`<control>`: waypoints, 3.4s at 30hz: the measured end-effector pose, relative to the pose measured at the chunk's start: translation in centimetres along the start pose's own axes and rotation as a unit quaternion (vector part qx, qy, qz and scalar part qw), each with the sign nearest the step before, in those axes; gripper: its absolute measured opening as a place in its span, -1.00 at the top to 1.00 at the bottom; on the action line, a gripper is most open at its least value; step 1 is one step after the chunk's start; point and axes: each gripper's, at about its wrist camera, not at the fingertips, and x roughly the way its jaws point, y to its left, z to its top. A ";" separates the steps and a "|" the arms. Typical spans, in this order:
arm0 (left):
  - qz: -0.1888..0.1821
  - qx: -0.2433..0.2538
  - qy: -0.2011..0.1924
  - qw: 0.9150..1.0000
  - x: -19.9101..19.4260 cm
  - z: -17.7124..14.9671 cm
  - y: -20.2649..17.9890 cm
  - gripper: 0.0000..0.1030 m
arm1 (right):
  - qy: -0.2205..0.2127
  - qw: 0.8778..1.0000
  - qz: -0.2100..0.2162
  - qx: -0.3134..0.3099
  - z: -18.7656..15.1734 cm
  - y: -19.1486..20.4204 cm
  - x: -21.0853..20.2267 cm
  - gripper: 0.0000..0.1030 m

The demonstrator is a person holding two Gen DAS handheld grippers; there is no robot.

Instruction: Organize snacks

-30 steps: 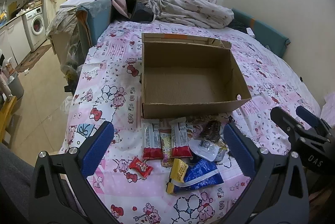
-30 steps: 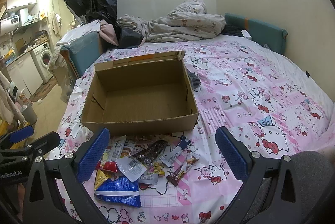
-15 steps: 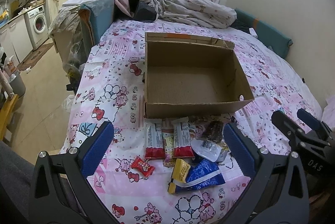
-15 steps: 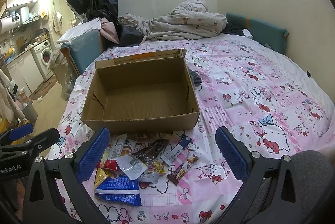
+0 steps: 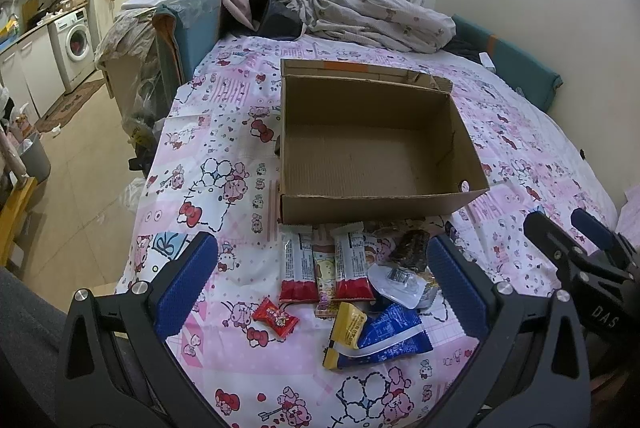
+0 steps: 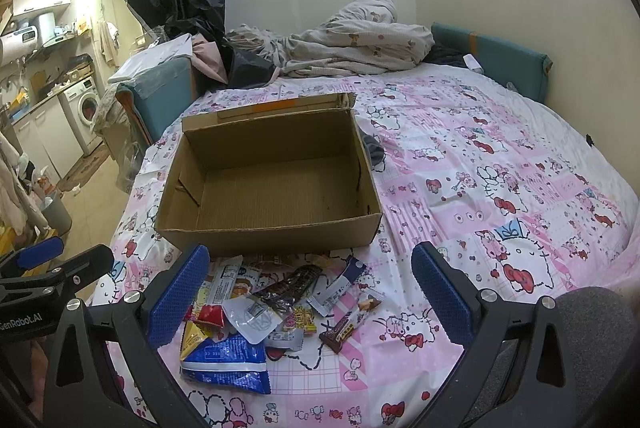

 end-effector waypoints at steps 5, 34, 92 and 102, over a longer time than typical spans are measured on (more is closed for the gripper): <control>0.002 0.001 0.000 1.000 -0.1 -0.1 -0.1 -1.00 | -0.004 1.000 0.004 -0.001 0.0 0.0 -0.1 -1.00; 0.026 -0.038 0.126 0.991 4.7 5.5 5.1 -1.00 | 0.400 0.910 0.106 0.041 -7.3 5.6 14.8 -0.98; 0.072 -0.115 0.263 0.955 10.7 -0.1 2.3 0.81 | 0.196 0.945 0.199 0.173 6.0 -7.3 11.1 -0.53; -0.045 -0.047 0.106 0.992 8.0 13.5 0.6 0.81 | 0.138 0.957 0.200 0.159 10.5 -7.8 12.5 -0.53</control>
